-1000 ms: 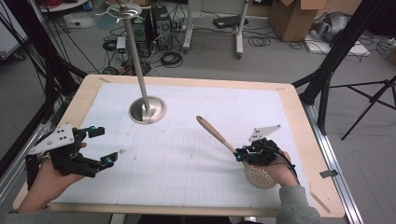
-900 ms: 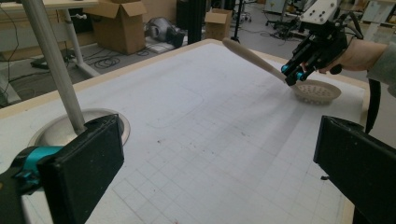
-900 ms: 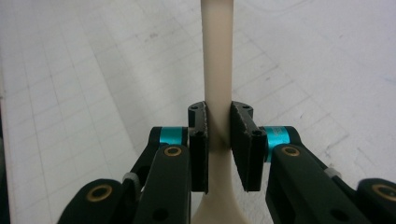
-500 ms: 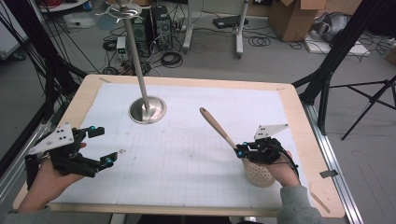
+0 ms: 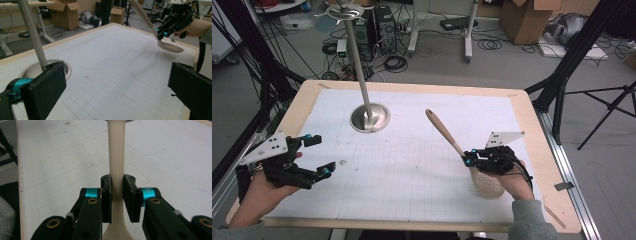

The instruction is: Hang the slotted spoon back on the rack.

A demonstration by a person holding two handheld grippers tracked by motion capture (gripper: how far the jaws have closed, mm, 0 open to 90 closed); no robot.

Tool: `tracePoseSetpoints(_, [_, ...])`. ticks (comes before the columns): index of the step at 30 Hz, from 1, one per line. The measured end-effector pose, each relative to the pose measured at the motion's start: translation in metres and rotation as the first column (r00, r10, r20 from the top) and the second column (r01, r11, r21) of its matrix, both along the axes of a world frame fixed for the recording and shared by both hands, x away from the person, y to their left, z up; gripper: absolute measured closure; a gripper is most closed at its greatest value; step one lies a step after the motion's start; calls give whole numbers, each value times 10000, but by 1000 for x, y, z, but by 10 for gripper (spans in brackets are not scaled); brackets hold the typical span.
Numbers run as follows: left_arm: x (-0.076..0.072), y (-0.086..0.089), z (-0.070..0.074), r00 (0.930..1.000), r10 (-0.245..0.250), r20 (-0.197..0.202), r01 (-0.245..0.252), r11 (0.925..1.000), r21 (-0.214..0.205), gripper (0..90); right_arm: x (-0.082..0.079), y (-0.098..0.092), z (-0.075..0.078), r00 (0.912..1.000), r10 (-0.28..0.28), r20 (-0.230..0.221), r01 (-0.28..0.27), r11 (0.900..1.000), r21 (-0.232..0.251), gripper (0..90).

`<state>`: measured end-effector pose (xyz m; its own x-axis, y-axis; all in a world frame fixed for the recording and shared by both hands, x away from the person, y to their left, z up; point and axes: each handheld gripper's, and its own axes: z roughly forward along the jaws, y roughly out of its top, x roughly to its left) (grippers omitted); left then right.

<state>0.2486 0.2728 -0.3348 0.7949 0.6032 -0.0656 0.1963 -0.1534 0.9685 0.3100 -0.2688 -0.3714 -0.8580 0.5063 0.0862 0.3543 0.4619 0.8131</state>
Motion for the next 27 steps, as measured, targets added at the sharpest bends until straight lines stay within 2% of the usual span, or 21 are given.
tracePoseSetpoints(9, [-2,1,3,9998,57,175,-55,9999,-133,20,-2,2,15,9988,287,407,-297,9993,246,777])
tracePoseSetpoints(17, [-2,-1,3,9999,21,149,-20,10000,-49,20,1,11,33,9973,385,632,-407,9986,336,777])
tracePoseSetpoints(27, [-3,1,3,9999,16,165,-15,9999,-108,20,10,21,46,9972,174,726,-204,9989,415,776])
